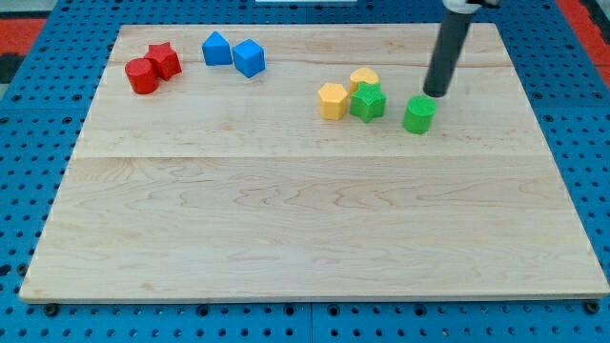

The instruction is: Push the green circle slightly downwards of the board

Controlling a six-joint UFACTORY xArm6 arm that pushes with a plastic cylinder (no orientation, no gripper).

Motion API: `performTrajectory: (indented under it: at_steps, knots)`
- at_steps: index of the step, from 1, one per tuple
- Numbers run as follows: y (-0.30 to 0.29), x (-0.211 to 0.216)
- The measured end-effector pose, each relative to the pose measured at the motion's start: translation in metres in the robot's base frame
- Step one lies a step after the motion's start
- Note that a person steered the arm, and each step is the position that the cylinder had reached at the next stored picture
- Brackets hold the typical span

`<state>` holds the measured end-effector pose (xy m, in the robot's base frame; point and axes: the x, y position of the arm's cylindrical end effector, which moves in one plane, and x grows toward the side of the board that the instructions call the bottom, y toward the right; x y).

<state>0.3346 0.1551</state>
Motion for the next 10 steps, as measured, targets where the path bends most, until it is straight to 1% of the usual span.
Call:
performTrajectory:
  at_steps: [1,2,3,4,5,6,7,8,10]
  knots:
    - [0.013,0.035]
    - [0.054,0.071]
    - [0.061,0.059]
    - [0.063,0.024]
    - [0.028,0.030]
    - [0.028,0.082]
    - [0.051,0.055]
    - [0.036,0.032]
    - [-0.033,0.039]
